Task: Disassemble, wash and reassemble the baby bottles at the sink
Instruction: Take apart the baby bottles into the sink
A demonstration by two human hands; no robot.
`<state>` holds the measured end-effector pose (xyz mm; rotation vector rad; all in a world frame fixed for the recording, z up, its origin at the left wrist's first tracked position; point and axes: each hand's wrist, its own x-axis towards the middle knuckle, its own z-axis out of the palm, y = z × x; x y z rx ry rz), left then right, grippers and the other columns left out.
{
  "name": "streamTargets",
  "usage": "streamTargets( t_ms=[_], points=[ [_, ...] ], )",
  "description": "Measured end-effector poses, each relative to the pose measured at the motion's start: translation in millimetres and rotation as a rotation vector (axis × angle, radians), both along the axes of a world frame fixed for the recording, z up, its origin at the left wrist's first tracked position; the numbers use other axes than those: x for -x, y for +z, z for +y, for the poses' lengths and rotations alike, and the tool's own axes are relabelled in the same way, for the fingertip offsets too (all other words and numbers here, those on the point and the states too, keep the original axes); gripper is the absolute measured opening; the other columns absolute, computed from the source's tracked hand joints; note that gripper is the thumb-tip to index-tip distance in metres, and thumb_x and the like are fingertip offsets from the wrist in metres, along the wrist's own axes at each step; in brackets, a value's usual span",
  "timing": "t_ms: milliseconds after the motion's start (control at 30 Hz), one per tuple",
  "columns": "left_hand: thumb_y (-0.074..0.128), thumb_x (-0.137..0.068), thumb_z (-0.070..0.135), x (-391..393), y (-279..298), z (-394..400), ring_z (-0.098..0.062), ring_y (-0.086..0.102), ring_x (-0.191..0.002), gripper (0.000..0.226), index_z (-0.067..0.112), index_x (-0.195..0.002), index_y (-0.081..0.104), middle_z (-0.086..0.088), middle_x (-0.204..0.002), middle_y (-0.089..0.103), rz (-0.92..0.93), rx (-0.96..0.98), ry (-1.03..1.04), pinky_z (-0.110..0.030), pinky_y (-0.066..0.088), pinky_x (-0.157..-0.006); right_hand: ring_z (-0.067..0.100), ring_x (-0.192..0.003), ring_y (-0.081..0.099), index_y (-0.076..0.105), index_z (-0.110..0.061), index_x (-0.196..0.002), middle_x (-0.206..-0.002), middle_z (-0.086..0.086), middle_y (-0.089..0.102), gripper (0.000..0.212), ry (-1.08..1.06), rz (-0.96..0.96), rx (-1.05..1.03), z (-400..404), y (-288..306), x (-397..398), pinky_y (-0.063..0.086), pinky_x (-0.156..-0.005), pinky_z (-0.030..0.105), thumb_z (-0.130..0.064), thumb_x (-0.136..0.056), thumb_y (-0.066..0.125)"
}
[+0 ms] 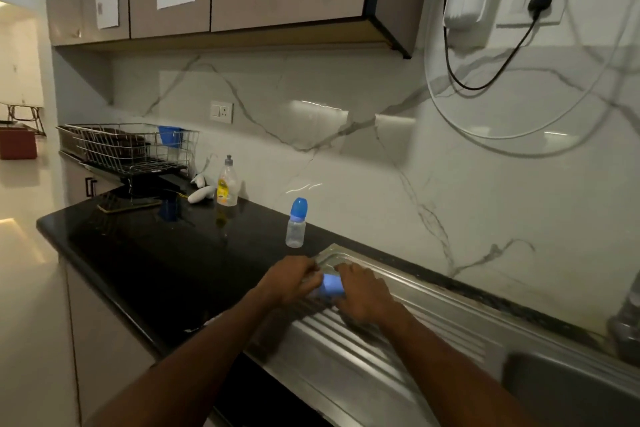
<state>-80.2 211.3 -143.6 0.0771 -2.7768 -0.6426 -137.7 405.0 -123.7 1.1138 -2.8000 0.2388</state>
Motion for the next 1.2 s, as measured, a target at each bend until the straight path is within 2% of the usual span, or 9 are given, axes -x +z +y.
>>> streamTargets(
  t_ms=[133, 200, 300, 400, 733, 867, 967, 1100, 1200],
  points=[
    [0.058, -0.100, 0.036, 16.3, -13.1, 46.6, -0.014, 0.066, -0.105, 0.025, 0.023, -0.119, 0.068, -0.001, -0.114, 0.072, 0.115, -0.066, 0.094, -0.024, 0.048, -0.091, 0.021, -0.112, 0.057, 0.055, -0.028, -0.122, -0.124, -0.003, 0.058, 0.041, 0.107, 0.018, 0.133, 35.5, -7.1, -4.6, 0.047, -0.091, 0.036, -0.041, -0.084, 0.057],
    [0.056, -0.101, 0.038, 2.6, -24.0, 53.3, -0.009, 0.064, -0.109, 0.027, 0.027, -0.124, 0.066, 0.004, -0.120, 0.070, -0.068, -0.010, 0.179, -0.025, 0.049, -0.096, 0.021, -0.106, 0.056, 0.058, -0.024, -0.118, -0.118, -0.002, 0.059, 0.035, 0.133, 0.061, 0.125, 59.9, -9.5, -4.7, 0.045, -0.084, 0.034, -0.039, -0.087, 0.059],
    [0.055, -0.098, 0.058, 21.4, -24.0, 92.0, -0.005, 0.061, -0.102, 0.041, 0.029, -0.126, 0.062, 0.009, -0.117, 0.067, 0.198, 0.158, -0.154, -0.030, 0.049, -0.090, 0.027, -0.108, 0.053, 0.054, -0.020, -0.122, -0.120, 0.003, 0.056, 0.050, 0.100, 0.121, 0.088, 104.6, -11.8, -6.6, 0.048, -0.086, 0.044, -0.054, -0.086, 0.049],
    [0.057, -0.095, 0.057, 28.8, -18.5, 127.2, -0.018, 0.061, -0.110, 0.052, 0.021, -0.132, 0.057, 0.000, -0.126, 0.065, 0.229, 0.128, -0.446, -0.042, 0.048, -0.095, 0.027, -0.107, 0.054, 0.055, -0.017, -0.121, -0.119, 0.004, 0.056, 0.041, 0.045, 0.134, 0.133, 155.0, -9.3, -10.4, 0.047, -0.083, 0.040, -0.045, -0.092, 0.058],
    [0.022, -0.093, 0.080, 64.4, -13.2, 310.6, -0.025, 0.059, -0.113, 0.082, 0.020, -0.143, 0.047, -0.007, -0.131, 0.062, 0.250, 0.202, -0.613, -0.048, 0.047, -0.098, 0.014, -0.107, 0.055, 0.061, -0.016, -0.127, -0.124, 0.000, 0.061, 0.034, -0.116, 0.078, 0.269, 327.3, -4.1, -20.2, 0.034, -0.083, 0.008, -0.038, -0.102, 0.057],
    [0.027, -0.091, 0.073, 71.4, -18.7, 367.6, -0.025, 0.055, -0.119, 0.076, 0.024, -0.147, 0.044, -0.008, -0.137, 0.058, 0.182, 0.216, -0.609, -0.045, 0.043, -0.105, 0.025, -0.112, 0.055, 0.052, -0.013, -0.133, -0.129, 0.008, 0.055, 0.039, -0.194, 0.141, 0.156, 380.3, -17.6, -14.6, 0.049, -0.091, 0.040, -0.033, -0.100, 0.058],
    [0.032, -0.095, 0.064, 81.0, -30.8, 387.7, -0.030, 0.053, -0.116, 0.061, 0.035, -0.149, 0.038, -0.011, -0.130, 0.057, 0.121, 0.439, -0.599, -0.046, 0.043, -0.102, 0.025, -0.107, 0.056, 0.057, -0.016, -0.131, -0.120, 0.007, 0.057, 0.040, -0.183, 0.137, 0.122, 428.1, -31.8, -14.9, 0.048, -0.086, 0.039, -0.035, -0.096, 0.062],
    [0.033, -0.098, 0.065, 88.0, -68.6, 410.0, -0.032, 0.057, -0.119, 0.056, 0.040, -0.149, 0.030, -0.011, -0.129, 0.058, -0.085, 0.495, -0.707, -0.046, 0.045, -0.101, 0.022, -0.109, 0.058, 0.064, -0.016, -0.126, -0.121, 0.006, 0.062, 0.044, -0.214, -0.049, 0.094, 483.1, -60.5, -16.6, 0.044, -0.087, 0.035, -0.043, -0.091, 0.063],
    [0.041, -0.100, 0.058, 90.0, -68.0, 429.5, -0.030, 0.059, -0.114, 0.046, 0.032, -0.138, 0.039, -0.010, -0.124, 0.059, -0.014, 0.424, -0.797, -0.044, 0.048, -0.096, 0.025, -0.119, 0.057, 0.063, -0.018, -0.130, -0.129, 0.006, 0.062, 0.048, -0.255, -0.213, -0.139, 497.2, -72.7, -1.8, 0.042, -0.093, 0.033, -0.038, -0.088, 0.074]
  ],
)
